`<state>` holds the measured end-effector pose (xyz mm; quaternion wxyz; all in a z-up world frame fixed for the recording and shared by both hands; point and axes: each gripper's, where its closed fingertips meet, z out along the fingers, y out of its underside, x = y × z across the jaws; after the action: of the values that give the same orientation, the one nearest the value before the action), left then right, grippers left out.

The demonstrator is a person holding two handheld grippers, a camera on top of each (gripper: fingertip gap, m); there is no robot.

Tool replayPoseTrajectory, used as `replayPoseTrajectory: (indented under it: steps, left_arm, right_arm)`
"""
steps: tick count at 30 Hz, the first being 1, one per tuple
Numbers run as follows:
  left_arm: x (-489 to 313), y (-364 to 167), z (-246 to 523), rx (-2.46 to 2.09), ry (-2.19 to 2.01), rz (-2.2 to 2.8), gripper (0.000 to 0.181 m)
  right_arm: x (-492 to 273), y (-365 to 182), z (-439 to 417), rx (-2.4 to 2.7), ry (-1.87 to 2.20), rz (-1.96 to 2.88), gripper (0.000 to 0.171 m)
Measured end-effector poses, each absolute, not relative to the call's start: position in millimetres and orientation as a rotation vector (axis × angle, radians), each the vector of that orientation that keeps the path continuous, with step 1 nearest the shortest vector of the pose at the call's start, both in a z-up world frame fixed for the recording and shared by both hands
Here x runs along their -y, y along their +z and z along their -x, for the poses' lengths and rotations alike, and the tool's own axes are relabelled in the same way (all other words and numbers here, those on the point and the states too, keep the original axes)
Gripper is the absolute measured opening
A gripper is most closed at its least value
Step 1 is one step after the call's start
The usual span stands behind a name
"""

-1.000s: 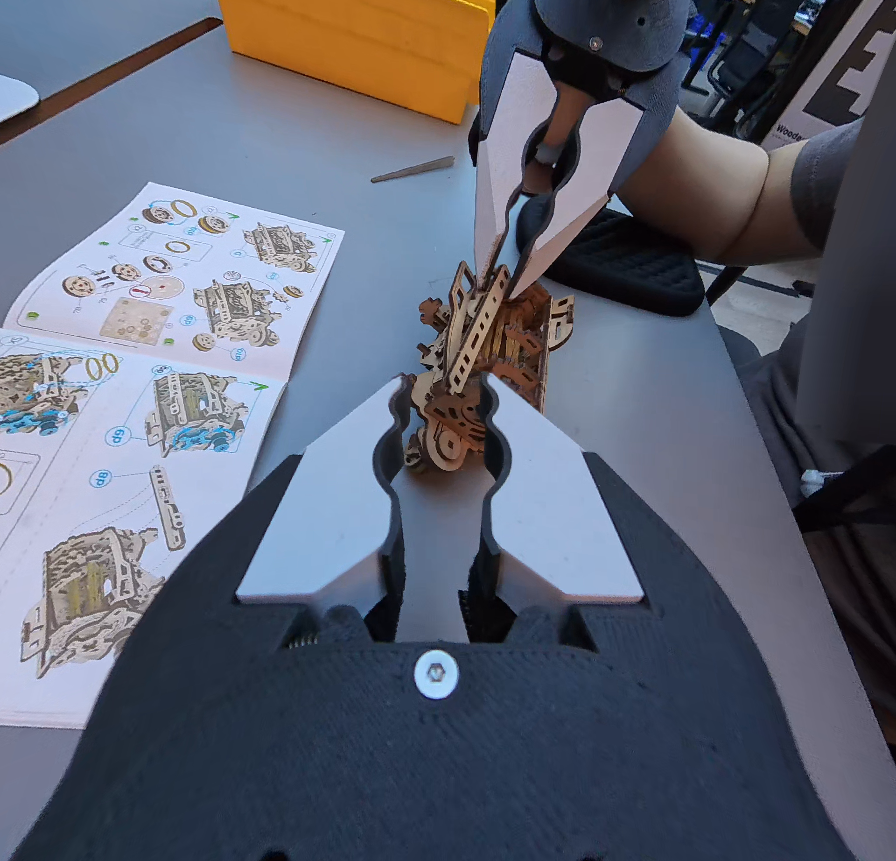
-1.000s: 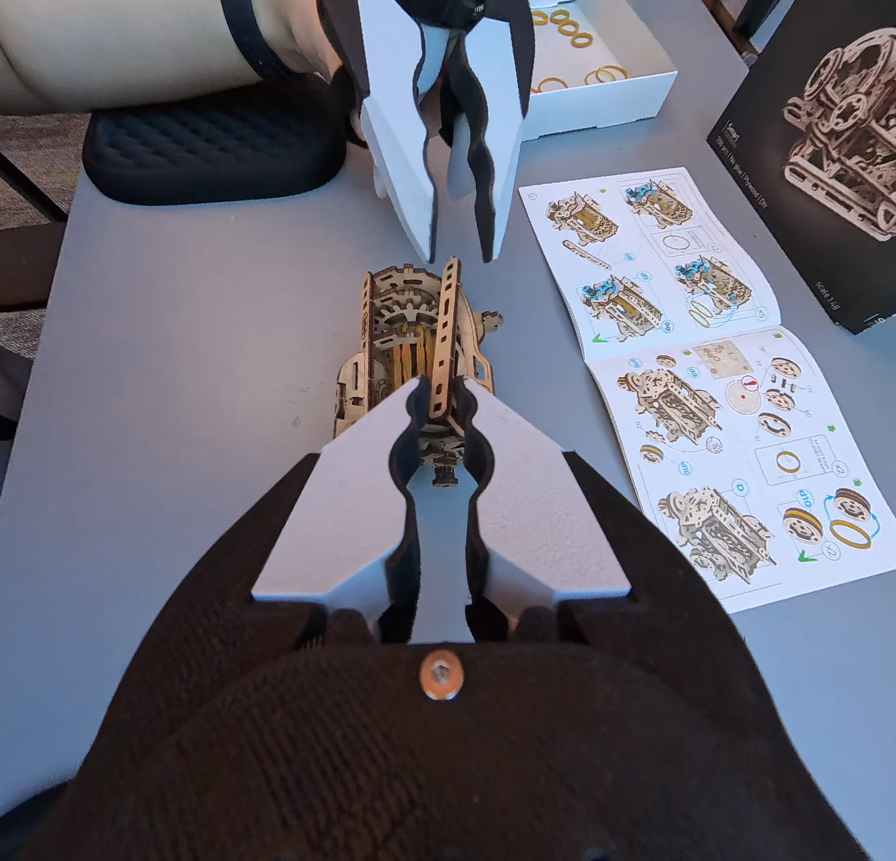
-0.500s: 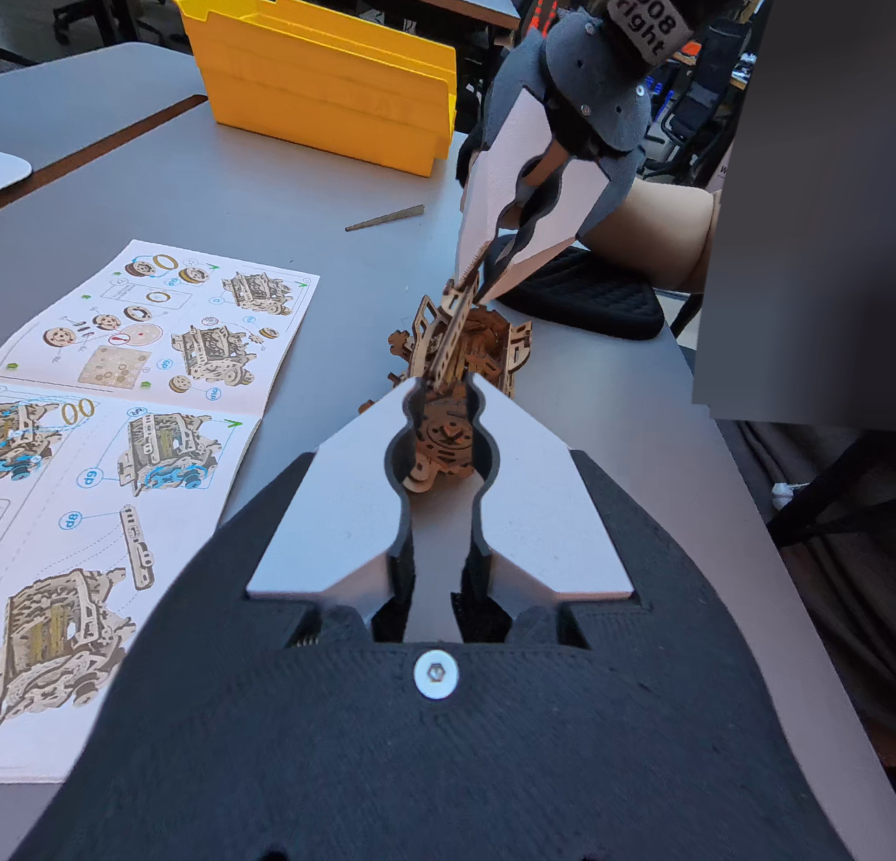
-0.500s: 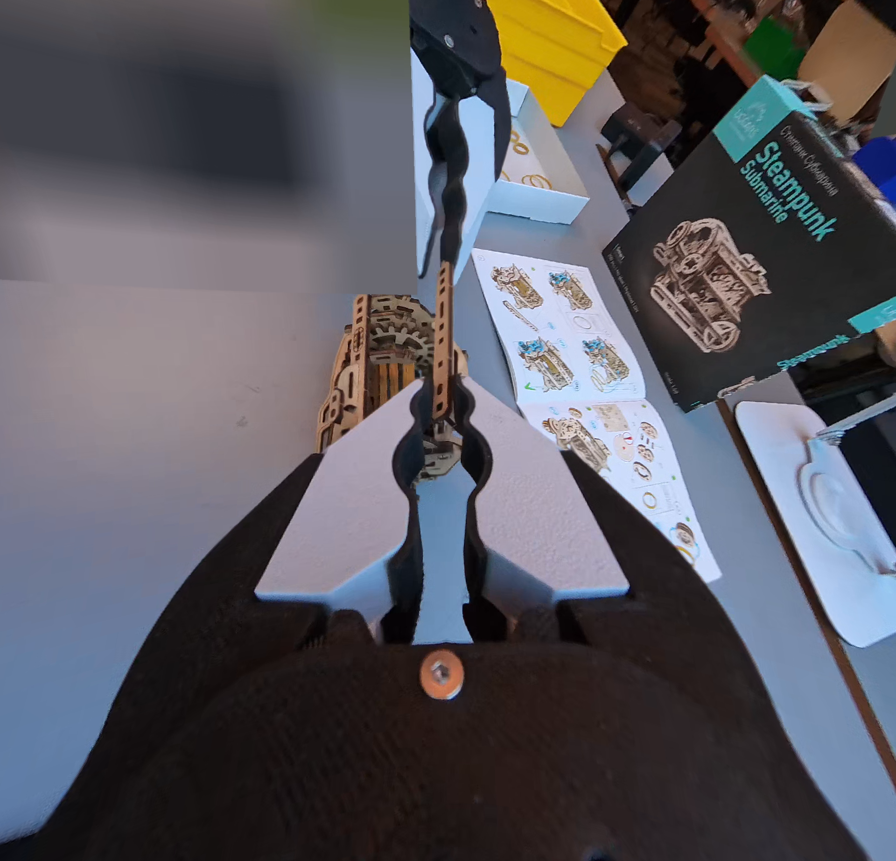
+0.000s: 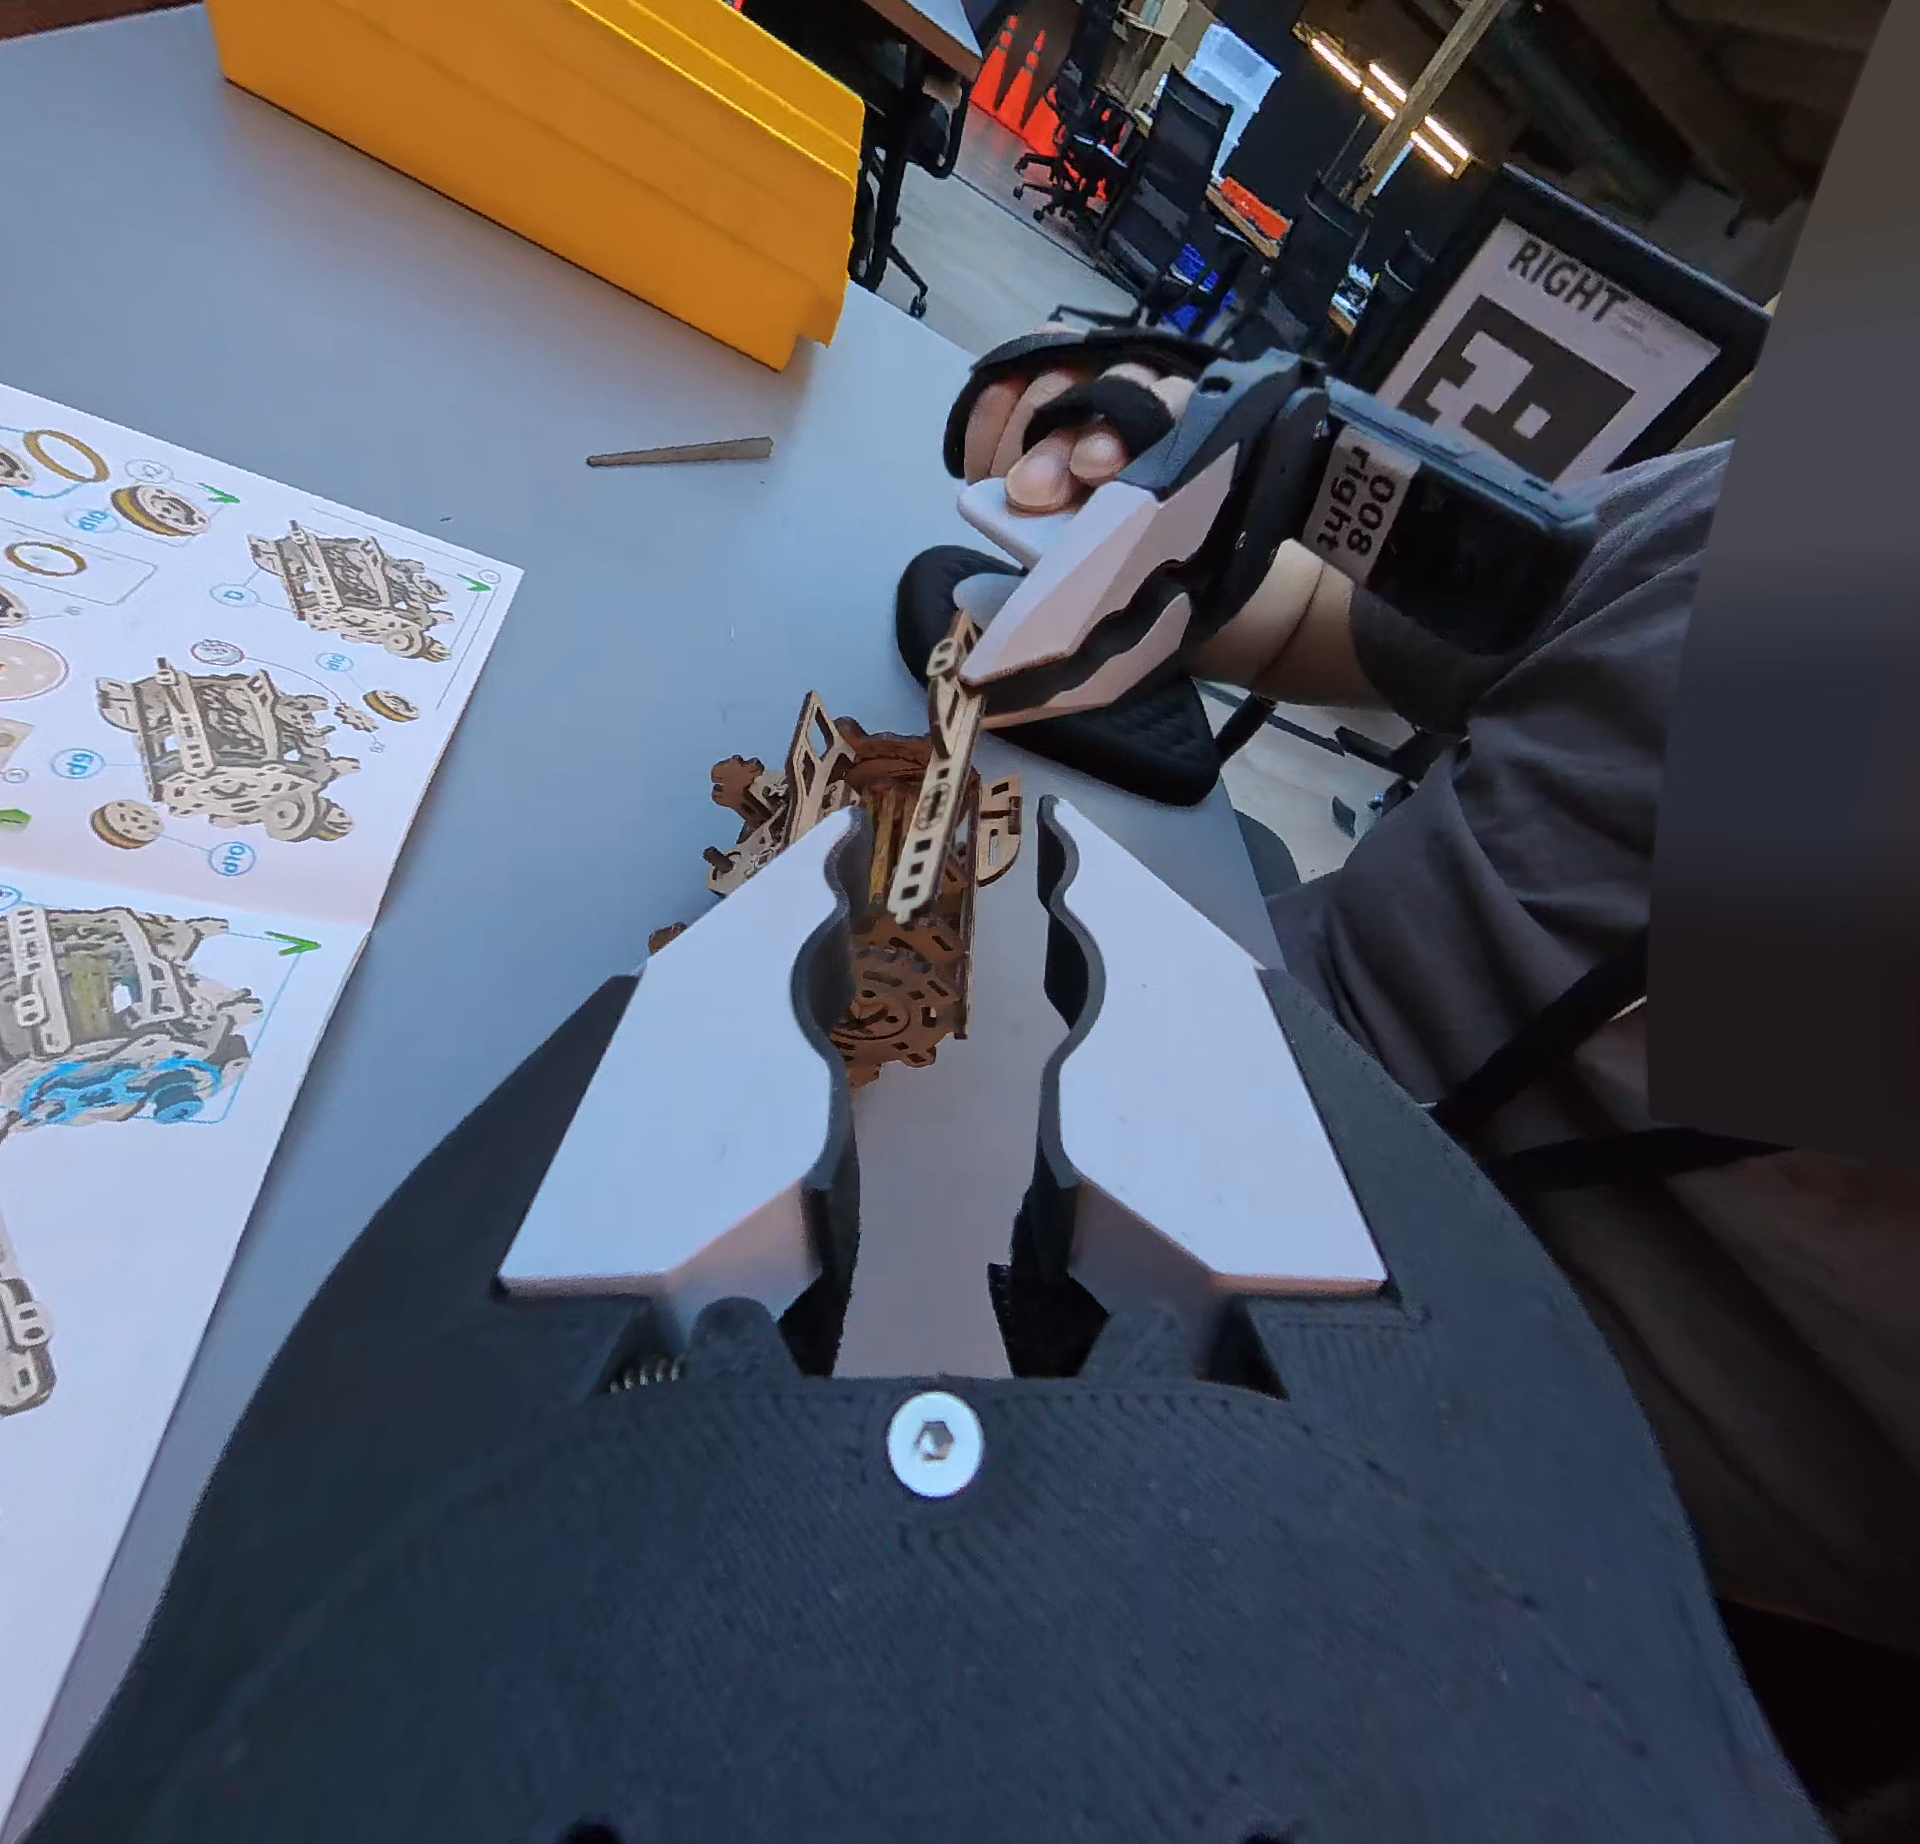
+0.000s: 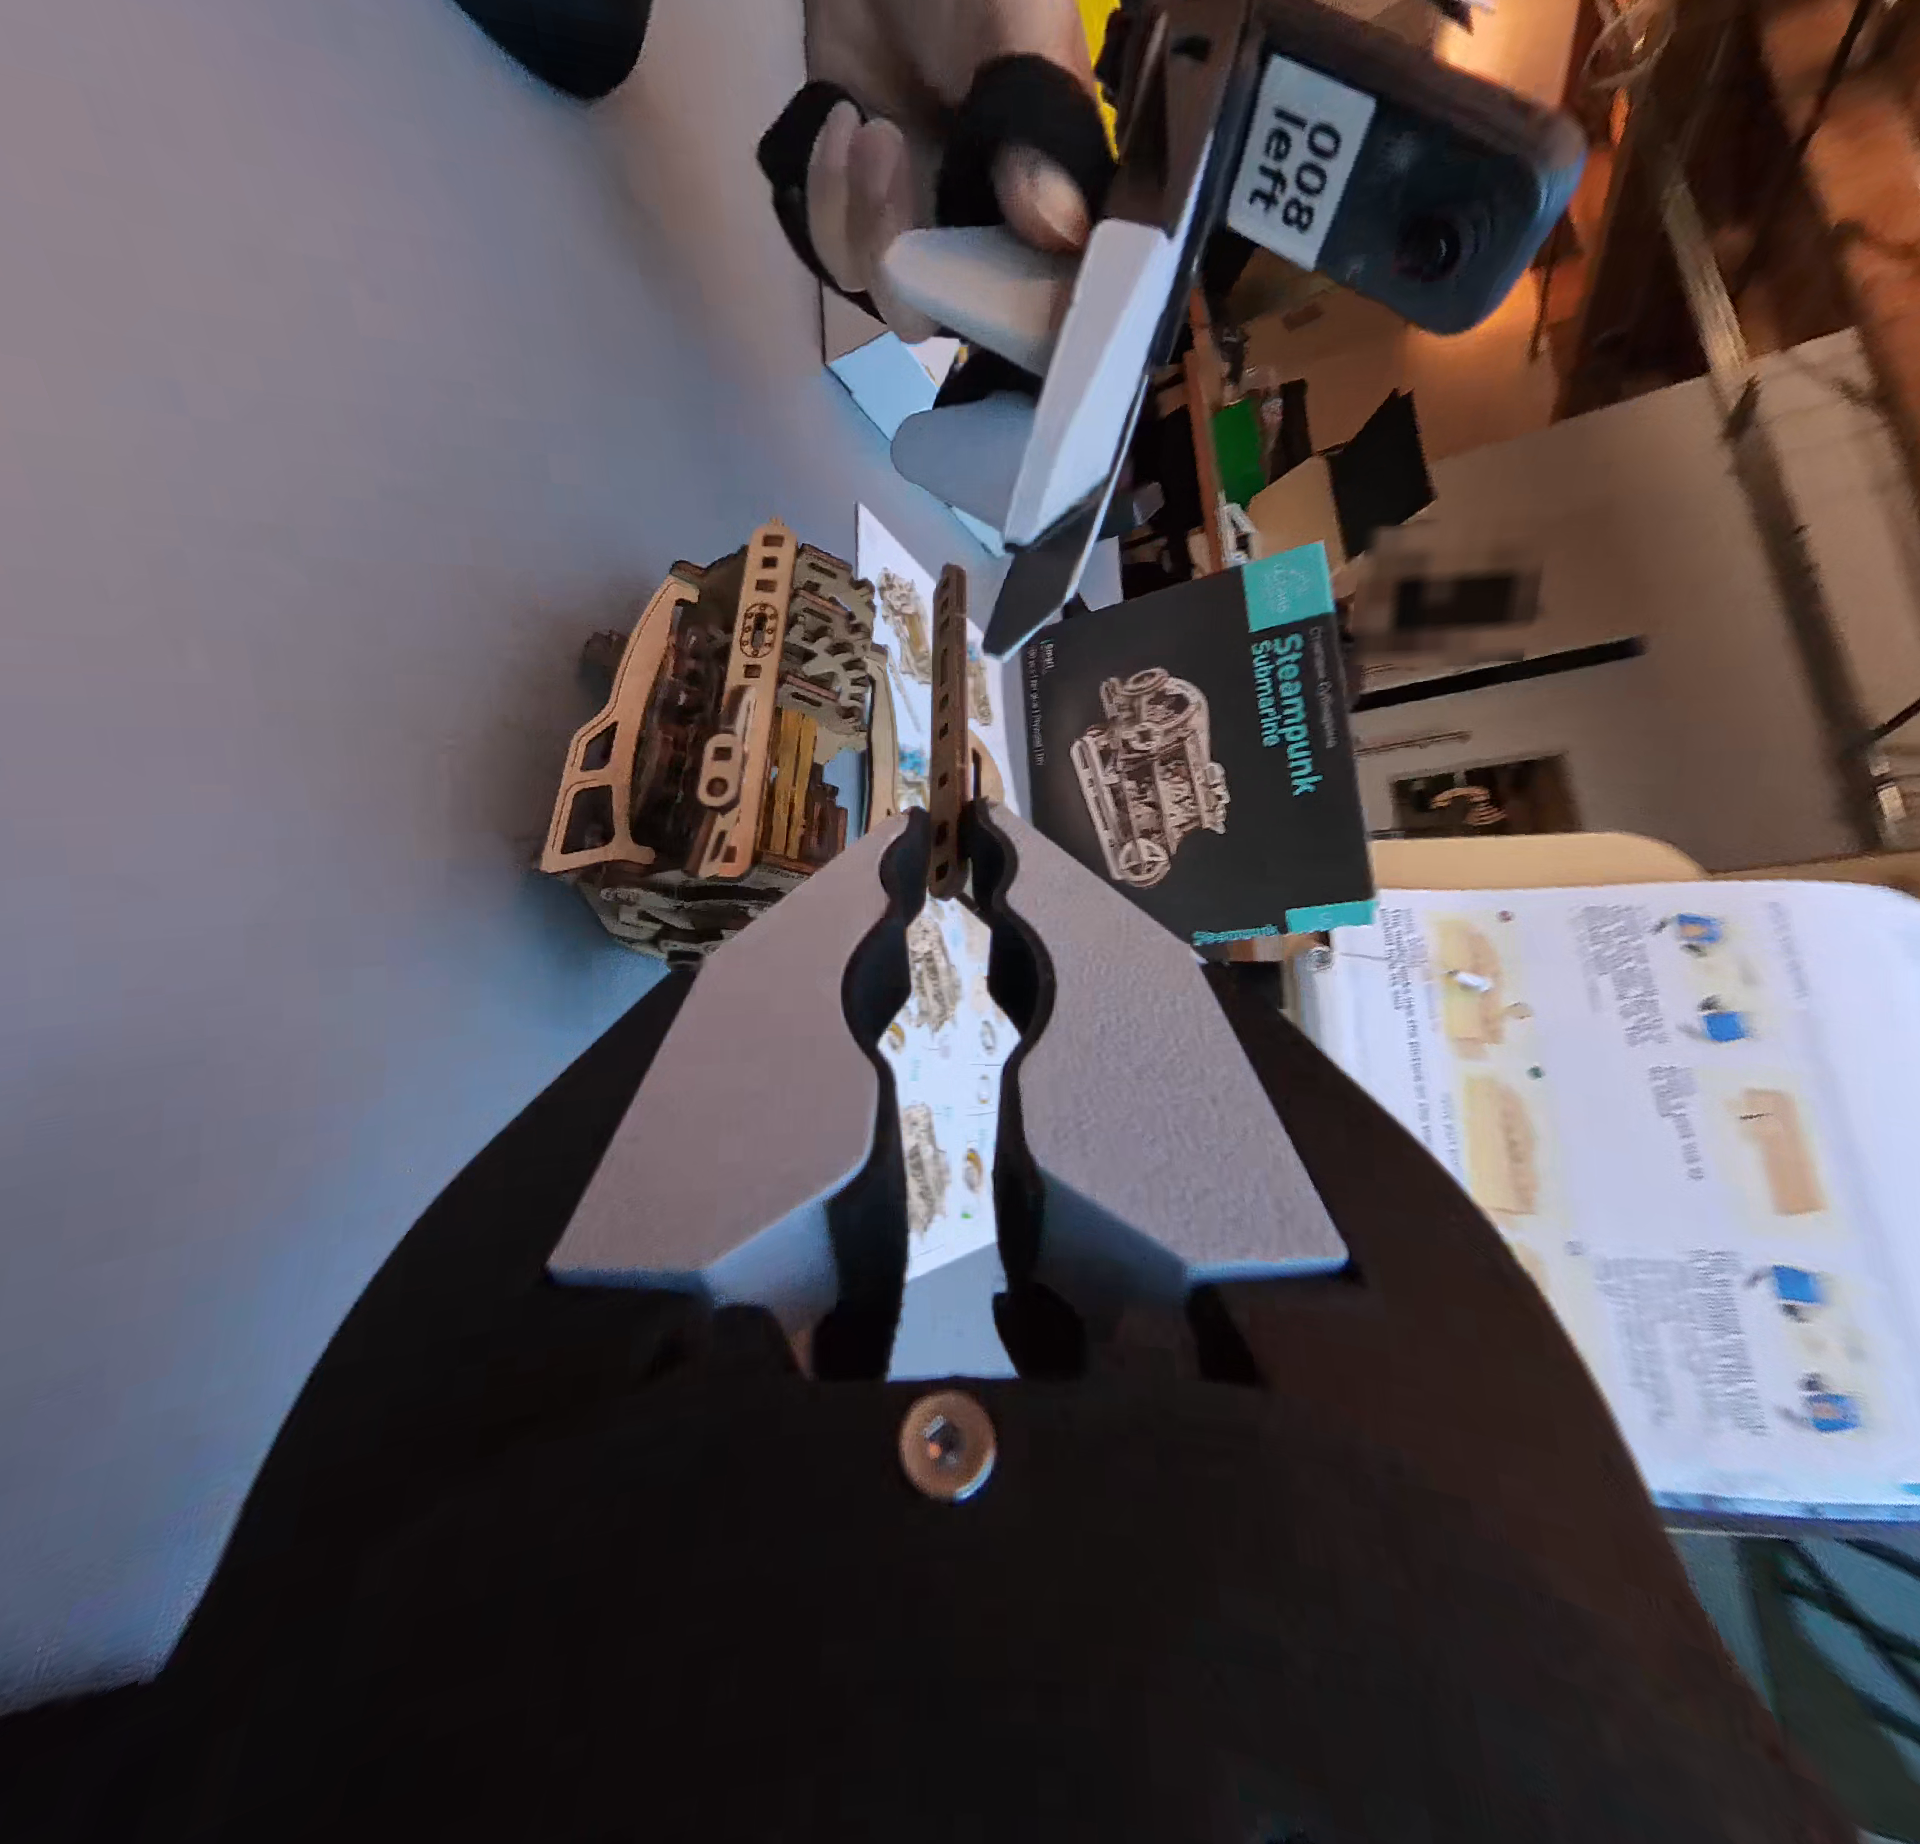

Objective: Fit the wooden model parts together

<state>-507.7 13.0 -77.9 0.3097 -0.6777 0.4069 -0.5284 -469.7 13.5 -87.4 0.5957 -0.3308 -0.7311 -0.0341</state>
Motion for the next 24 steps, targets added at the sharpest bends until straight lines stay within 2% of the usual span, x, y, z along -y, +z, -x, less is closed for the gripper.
replayPoseTrajectory:
  steps: [11,24]
  left_arm:
    - [-11.7,-90.9,493.8,-1.282,-1.311,1.858,0.012]
    - [-8.5,-100.6,493.0,-1.352,-1.282,1.846,0.008]
  right_arm:
    - [-10.0,-88.9,468.6,1.691,-0.33,0.53,0.006]
    - [-11.6,-92.2,464.8,1.665,-0.413,0.447,0.007]
